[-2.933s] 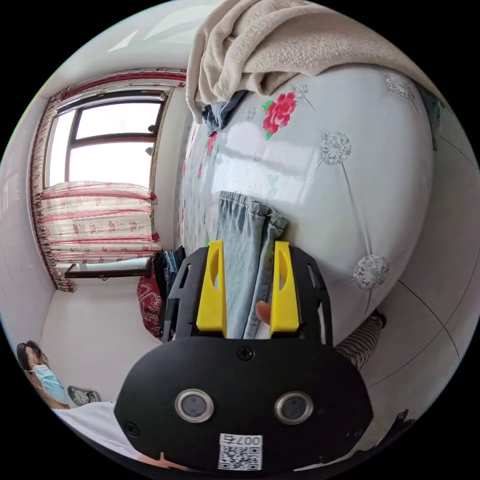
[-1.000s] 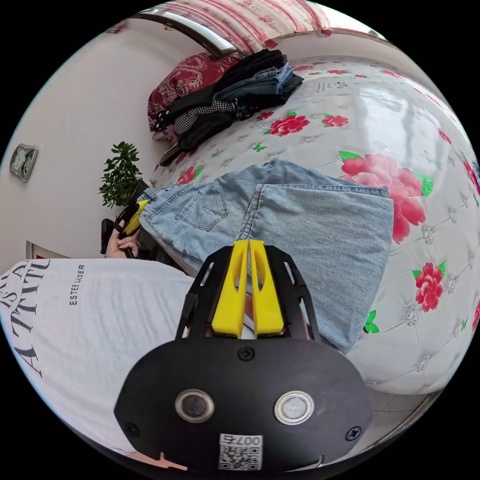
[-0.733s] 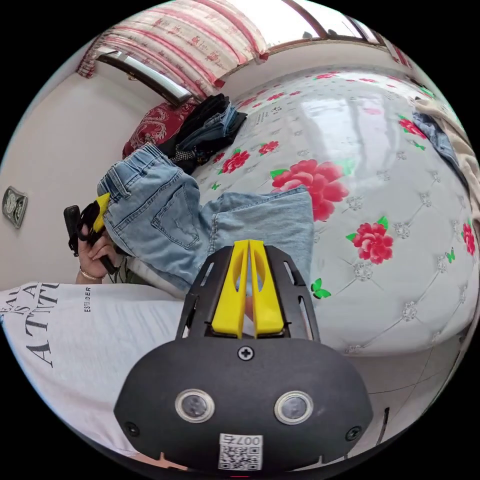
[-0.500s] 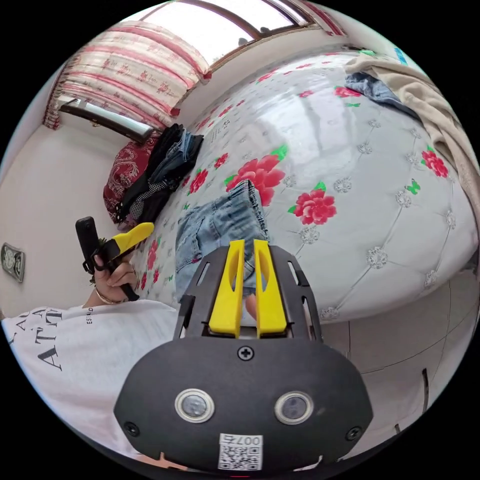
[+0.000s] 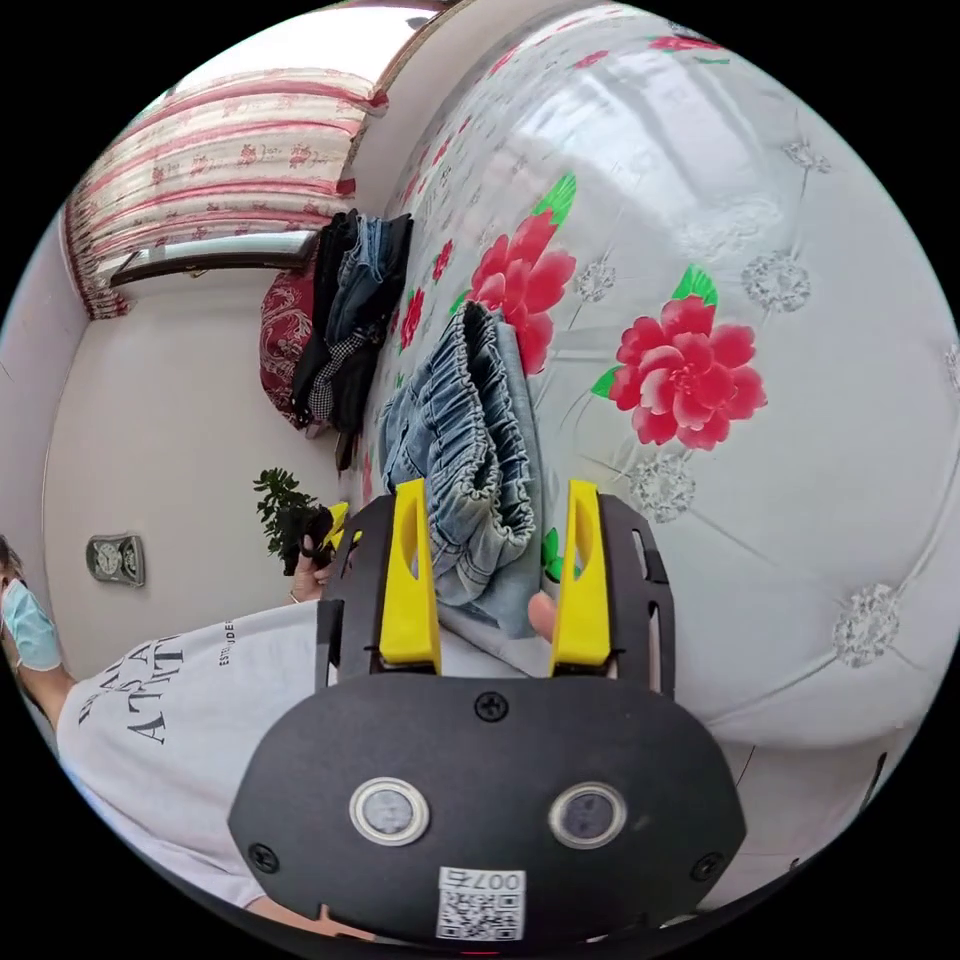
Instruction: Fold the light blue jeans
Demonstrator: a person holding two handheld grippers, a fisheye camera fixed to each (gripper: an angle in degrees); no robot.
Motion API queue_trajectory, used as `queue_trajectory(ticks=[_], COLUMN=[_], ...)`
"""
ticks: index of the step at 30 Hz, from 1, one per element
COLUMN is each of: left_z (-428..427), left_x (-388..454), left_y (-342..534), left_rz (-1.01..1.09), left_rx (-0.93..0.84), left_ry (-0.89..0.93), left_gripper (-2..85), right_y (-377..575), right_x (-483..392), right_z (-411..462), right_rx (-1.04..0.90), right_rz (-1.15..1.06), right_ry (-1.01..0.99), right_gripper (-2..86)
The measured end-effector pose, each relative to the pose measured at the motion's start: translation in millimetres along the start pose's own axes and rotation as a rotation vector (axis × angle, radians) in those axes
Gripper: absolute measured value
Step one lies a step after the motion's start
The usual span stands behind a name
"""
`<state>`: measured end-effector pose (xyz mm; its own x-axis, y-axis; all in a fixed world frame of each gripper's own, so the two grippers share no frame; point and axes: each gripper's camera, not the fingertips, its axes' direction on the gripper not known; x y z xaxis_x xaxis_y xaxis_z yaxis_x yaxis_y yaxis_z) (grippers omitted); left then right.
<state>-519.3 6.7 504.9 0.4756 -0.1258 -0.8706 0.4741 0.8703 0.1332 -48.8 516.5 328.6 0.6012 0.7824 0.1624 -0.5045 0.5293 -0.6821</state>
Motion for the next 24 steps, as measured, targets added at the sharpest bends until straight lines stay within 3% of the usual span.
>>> queue_trajectory(ticks=[3, 5, 8, 12, 20, 24], left_z=[39.3, 57.1, 52.1, 33.3, -64.8, -136.1], left_x=[-6.7, -3.6, 1.9, 13.5, 56.6, 75.8], left_y=[-12.5, -22.7, -29.1, -35.8, -121.6, -198.8], left_rz=[-0.024, -0.019, 0.002, 0.069, 0.311, 0.436], left_rx=[-0.082, -0.108, -0.077, -0.059, 0.071, 0.196], left_ry=[0.011, -0.07, -0.067, -0.008, -0.013, -0.027], left_gripper=[19.2, 13.1, 6.5, 5.1, 4.8, 4.8], right_y=[-15.1, -20.0, -28.3, -31.2, -96.1, -178.4], right_x=[7.4, 7.7, 4.9, -26.6, -145.3, -253.8], right_z=[8.7, 9.4, 5.6, -7.9, -10.6, 8.2], right_rx=[-0.075, -0.1, -0.166, -0.162, -0.129, -0.085], right_rz=[0.002, 0.005, -0.001, -0.033, -0.151, -0.347], right_ry=[-0.096, -0.043, -0.004, 0.018, -0.074, -0.09], right_gripper=[12.3, 11.4, 10.0, 8.2, 7.1, 6.9])
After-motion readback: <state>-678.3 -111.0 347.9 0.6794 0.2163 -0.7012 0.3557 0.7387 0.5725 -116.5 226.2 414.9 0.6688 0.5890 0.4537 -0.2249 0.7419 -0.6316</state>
